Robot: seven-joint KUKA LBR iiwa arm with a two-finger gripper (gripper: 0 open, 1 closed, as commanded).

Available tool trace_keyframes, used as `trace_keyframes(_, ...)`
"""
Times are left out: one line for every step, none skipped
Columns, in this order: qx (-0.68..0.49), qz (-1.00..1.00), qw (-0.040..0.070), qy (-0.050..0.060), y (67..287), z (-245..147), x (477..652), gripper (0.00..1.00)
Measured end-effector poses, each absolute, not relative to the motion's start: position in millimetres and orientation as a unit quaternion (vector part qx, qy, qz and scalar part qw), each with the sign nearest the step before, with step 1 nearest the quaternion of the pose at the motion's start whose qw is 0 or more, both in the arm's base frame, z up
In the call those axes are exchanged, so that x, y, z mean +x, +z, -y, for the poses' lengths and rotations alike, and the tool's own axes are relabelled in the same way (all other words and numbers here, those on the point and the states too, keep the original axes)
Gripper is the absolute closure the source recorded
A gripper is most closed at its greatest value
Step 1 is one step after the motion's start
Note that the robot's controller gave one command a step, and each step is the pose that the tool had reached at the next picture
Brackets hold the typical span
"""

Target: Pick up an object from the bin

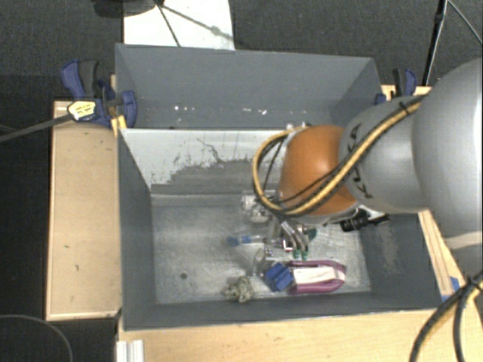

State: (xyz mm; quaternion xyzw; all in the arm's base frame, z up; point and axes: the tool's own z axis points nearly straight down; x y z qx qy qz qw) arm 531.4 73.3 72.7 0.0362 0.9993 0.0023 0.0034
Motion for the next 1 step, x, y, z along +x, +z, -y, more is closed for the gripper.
trace_keyframes(0.039,-0.999,0.008,0.002,75.0,-72.5,534.6,1.0)
